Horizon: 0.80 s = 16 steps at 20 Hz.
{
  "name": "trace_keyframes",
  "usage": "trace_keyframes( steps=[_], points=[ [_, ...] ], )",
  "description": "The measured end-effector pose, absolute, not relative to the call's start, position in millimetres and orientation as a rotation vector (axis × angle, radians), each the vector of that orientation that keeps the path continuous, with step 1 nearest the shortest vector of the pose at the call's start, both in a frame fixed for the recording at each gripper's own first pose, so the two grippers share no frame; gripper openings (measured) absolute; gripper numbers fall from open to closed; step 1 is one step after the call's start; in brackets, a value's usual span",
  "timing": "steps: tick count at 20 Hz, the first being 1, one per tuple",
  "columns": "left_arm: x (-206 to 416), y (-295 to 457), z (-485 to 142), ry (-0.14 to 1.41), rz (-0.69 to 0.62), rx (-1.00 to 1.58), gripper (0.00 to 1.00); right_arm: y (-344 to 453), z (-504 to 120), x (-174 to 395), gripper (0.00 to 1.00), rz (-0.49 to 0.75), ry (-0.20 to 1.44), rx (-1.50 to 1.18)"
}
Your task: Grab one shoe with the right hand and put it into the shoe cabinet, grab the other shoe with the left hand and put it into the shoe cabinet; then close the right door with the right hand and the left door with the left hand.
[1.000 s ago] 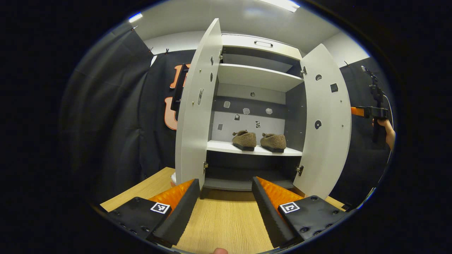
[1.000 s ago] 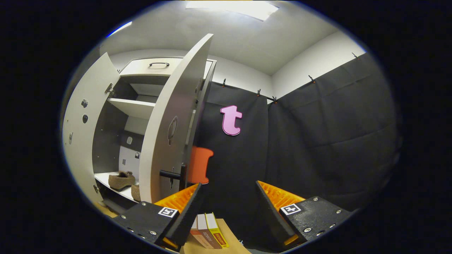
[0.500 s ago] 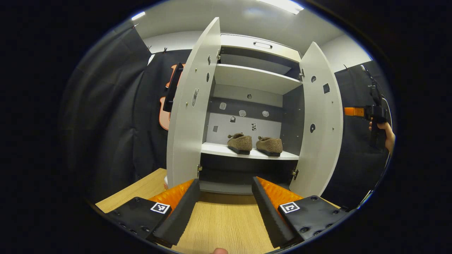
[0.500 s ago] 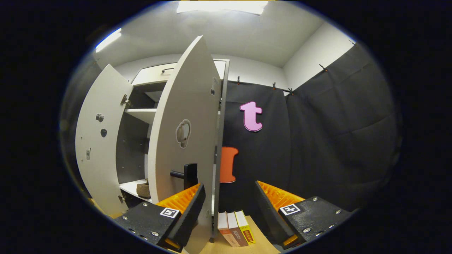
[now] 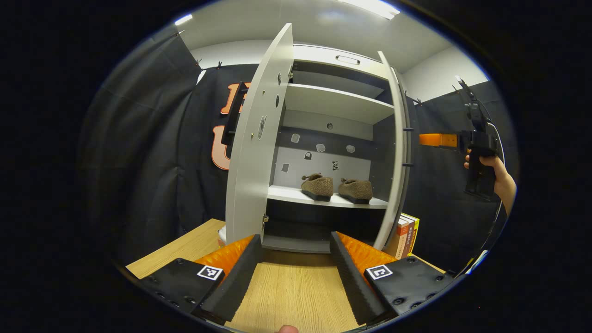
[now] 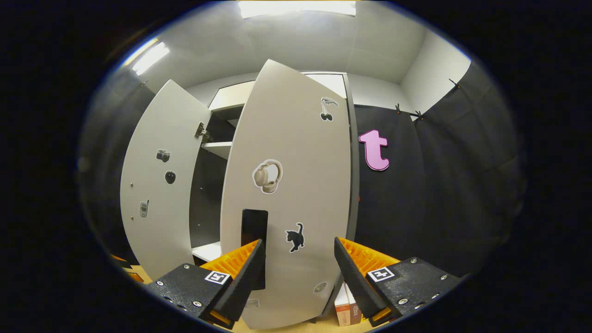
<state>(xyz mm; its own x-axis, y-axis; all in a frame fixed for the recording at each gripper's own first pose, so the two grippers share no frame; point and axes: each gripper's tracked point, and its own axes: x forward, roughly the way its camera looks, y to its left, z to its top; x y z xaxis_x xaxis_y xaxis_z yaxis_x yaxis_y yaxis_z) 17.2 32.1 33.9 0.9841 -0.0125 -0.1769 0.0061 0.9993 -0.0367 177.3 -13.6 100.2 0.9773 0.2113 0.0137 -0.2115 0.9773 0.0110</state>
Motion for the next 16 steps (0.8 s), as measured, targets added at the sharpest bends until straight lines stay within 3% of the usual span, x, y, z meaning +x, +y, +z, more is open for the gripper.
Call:
trace_keyframes(
  steps=[4,5,7,11,12,13,16],
  points=[
    [12.5,33.3,39.0,0.161,-0.001,-0.025,0.97,7.7,90.4,186.9,0.96,0.242,0.005,-0.012],
    [12.1,33.1,39.1,0.160,-0.002,-0.025,0.99,11.5,87.8,191.4,0.90,0.248,0.004,-0.022],
    [11.6,32.1,39.3,0.162,-0.001,-0.028,0.97,13.0,81.4,202.3,0.94,0.236,-0.003,-0.050],
    [11.5,32.9,41.7,0.158,0.001,-0.030,0.97,26.9,69.5,217.1,0.90,0.259,0.015,-0.040],
    [12.0,33.5,40.3,0.162,0.002,-0.029,0.97,29.2,67.6,221.7,0.96,0.259,0.017,-0.041],
    [12.5,34.5,39.4,0.165,0.003,-0.027,0.97,31.3,66.9,224.0,0.92,0.255,0.021,-0.042],
    [12.0,36.3,43.5,0.159,0.006,-0.021,0.97,39.2,64.5,233.6,0.91,0.234,0.037,-0.048]
  ],
)
